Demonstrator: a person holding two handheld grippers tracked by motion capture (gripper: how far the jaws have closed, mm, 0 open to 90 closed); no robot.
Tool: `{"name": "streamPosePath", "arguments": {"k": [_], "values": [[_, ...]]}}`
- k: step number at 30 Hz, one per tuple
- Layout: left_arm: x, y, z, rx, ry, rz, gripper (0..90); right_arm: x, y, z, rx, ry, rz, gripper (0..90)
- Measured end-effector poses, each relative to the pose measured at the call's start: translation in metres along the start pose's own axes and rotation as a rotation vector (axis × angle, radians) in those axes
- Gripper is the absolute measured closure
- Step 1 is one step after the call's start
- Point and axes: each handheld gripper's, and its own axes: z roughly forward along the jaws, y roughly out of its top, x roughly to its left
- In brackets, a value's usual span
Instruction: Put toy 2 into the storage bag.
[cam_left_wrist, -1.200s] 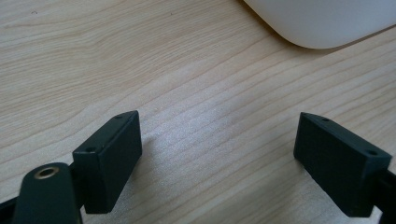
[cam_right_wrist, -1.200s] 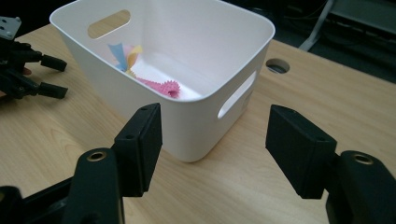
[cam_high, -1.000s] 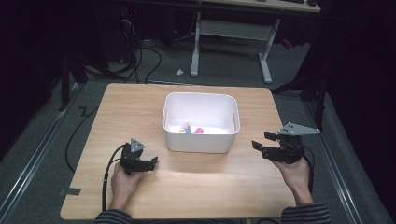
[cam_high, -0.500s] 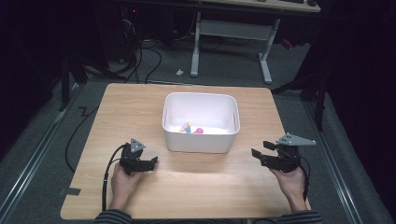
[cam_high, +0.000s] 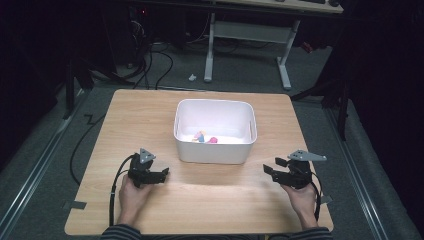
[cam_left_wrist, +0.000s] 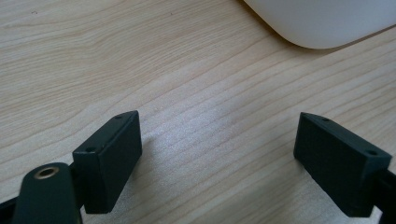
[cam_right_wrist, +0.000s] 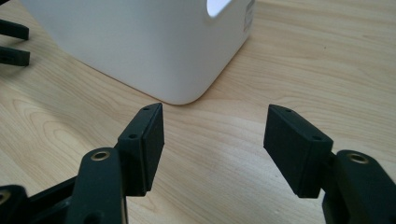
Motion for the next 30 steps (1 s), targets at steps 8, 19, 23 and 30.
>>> {"name": "streamPosePath", "arguments": {"k": [8,19,23,30], "values": [[0.0,0.0,0.0,0.0,0.0,0.0,15.4,-0.001,-0.01,0.016,0.014,0.01,0.016,39.1],[0.0,0.0,0.0,0.0,0.0,0.0,15.3,-0.001,-0.021,0.035,0.037,0.002,0.021,39.0],[0.0,0.0,0.0,0.0,0.0,0.001,15.4,-0.001,-0.023,0.038,0.039,-0.004,0.02,39.0],[0.0,0.0,0.0,0.0,0.0,0.0,15.4,-0.001,-0.026,0.045,0.038,-0.023,0.016,39.0]]}}
